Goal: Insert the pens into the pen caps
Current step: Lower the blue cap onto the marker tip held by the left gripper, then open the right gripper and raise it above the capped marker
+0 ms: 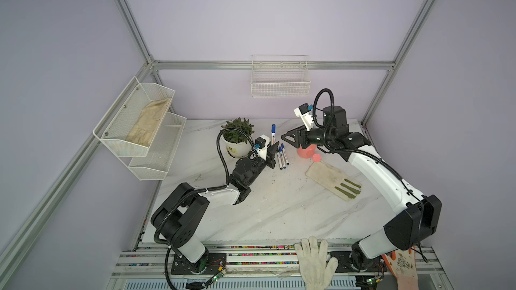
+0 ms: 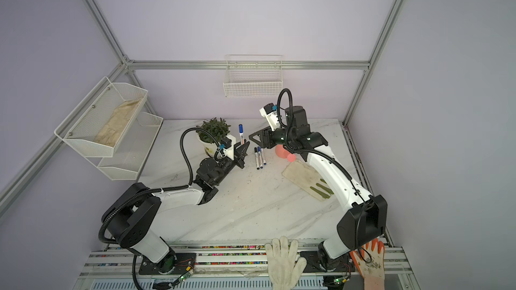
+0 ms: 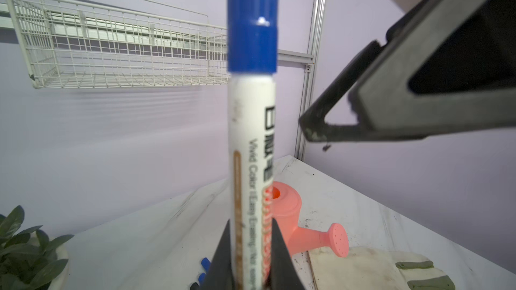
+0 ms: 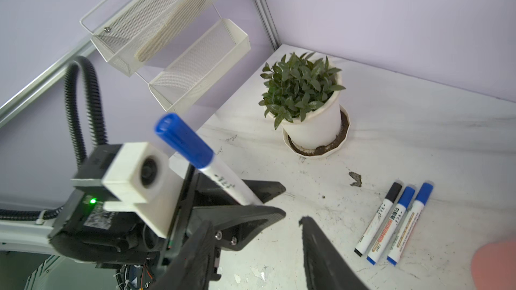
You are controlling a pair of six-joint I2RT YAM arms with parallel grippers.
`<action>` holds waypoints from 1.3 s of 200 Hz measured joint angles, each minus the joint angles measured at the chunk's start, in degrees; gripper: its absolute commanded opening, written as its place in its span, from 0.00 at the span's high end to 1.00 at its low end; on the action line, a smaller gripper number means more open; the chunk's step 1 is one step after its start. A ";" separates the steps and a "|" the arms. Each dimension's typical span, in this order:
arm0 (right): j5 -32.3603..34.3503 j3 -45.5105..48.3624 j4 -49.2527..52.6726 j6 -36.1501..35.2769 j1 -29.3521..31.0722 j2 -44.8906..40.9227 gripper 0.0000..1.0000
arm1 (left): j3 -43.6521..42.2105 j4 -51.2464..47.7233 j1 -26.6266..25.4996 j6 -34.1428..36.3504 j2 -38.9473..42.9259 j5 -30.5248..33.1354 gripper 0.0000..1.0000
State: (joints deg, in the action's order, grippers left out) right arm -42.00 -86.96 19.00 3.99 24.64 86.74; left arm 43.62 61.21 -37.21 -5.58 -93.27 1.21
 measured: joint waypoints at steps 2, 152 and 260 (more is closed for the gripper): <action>0.00 -0.04 -0.24 0.20 0.00 -0.17 0.48 | -0.15 0.04 -0.02 -0.02 -0.04 0.04 1.00; 4.39 -11.15 -3.74 0.31 8.83 11.85 0.72 | -2.93 0.48 -1.62 -2.34 -0.61 2.25 1.00; 5.09 -3.08 -10.64 1.60 7.48 11.93 0.99 | -2.91 -8.63 -1.99 -2.36 1.05 4.98 1.00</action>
State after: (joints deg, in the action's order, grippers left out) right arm -36.91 -90.04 8.36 5.58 32.12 98.67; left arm 40.71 52.58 -39.20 -7.94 -92.23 6.20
